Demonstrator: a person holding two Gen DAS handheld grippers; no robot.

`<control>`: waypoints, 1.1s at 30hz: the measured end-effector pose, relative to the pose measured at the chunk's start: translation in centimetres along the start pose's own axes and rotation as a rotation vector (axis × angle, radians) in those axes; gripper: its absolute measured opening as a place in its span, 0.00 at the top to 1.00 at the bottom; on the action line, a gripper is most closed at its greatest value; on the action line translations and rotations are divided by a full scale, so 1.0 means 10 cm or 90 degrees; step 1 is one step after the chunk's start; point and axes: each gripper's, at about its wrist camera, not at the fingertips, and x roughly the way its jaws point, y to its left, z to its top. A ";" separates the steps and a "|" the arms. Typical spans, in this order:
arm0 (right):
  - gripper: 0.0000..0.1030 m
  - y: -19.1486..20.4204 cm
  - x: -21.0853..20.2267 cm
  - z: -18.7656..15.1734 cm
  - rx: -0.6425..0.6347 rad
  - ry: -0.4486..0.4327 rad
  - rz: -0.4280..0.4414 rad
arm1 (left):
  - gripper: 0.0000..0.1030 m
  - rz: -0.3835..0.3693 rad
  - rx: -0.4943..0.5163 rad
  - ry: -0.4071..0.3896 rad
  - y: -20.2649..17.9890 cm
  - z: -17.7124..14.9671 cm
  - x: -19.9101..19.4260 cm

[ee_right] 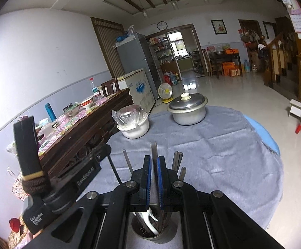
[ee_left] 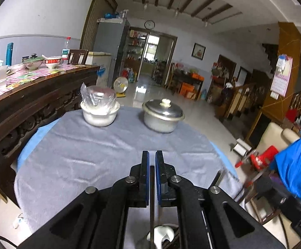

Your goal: Organize utensils

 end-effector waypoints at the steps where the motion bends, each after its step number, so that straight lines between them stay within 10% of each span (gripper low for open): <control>1: 0.93 0.00 0.00 -0.01 0.001 0.000 0.000 | 0.95 0.003 0.006 0.005 0.01 -0.01 -0.02; 4: 0.93 0.00 -0.01 0.00 0.009 0.000 0.003 | 0.93 0.013 0.028 0.013 0.06 -0.03 -0.09; 8: 0.93 -0.04 -0.05 -0.01 0.020 -0.003 0.001 | 0.53 0.042 0.057 0.020 0.12 -0.07 -0.20; 13: 0.87 -0.09 -0.05 -0.07 0.044 0.019 0.008 | 0.34 0.084 0.089 0.039 0.20 -0.19 -0.34; 17: 0.43 -0.15 -0.07 -0.15 0.068 0.024 0.009 | 0.30 0.118 0.109 0.056 0.22 -0.25 -0.42; 33: 0.43 0.13 -0.33 -0.50 -0.001 0.040 -0.014 | 0.16 0.202 0.133 0.024 0.26 -0.30 -0.96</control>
